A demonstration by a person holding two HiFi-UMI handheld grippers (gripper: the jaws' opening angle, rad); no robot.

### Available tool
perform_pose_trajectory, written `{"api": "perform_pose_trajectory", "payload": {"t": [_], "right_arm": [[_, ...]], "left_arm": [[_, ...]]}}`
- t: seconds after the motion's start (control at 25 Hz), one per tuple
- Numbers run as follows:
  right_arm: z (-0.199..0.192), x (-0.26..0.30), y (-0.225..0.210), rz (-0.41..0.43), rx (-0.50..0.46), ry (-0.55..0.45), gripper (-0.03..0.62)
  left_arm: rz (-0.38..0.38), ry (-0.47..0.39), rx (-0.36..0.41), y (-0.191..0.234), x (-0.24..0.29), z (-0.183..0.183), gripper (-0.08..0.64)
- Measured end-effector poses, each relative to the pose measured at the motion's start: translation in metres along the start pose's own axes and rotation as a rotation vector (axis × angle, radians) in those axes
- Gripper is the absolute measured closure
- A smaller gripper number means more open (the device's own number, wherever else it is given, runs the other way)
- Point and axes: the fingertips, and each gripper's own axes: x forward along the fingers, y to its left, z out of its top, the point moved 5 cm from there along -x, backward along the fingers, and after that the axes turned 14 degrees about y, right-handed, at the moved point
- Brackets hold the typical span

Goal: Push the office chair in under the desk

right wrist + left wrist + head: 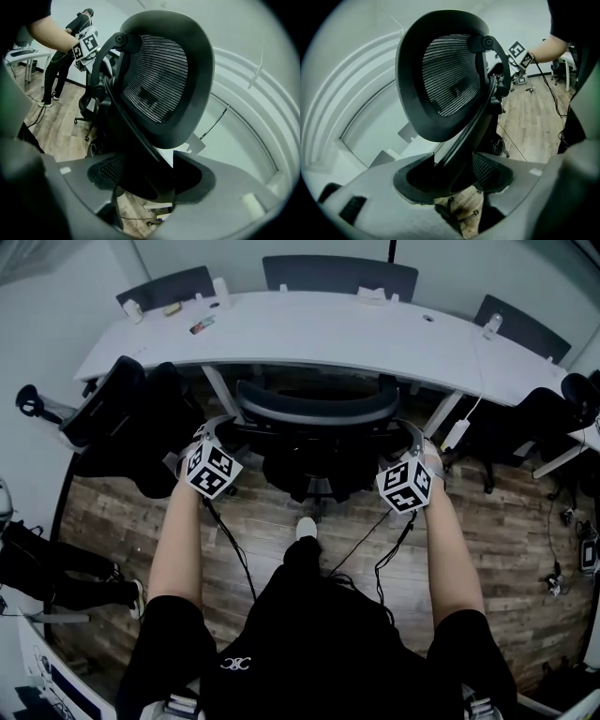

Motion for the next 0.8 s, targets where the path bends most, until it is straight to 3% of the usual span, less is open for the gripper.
{"api": "perform_pose_trajectory", "payload": {"t": [0.8], "right_arm": [[0.017, 0.062, -0.048, -0.009, 0.024, 0.003, 0.273]], "left_arm": [[-0.018, -0.059, 0.007, 0.05, 0.052, 0.032, 0.313]]}}
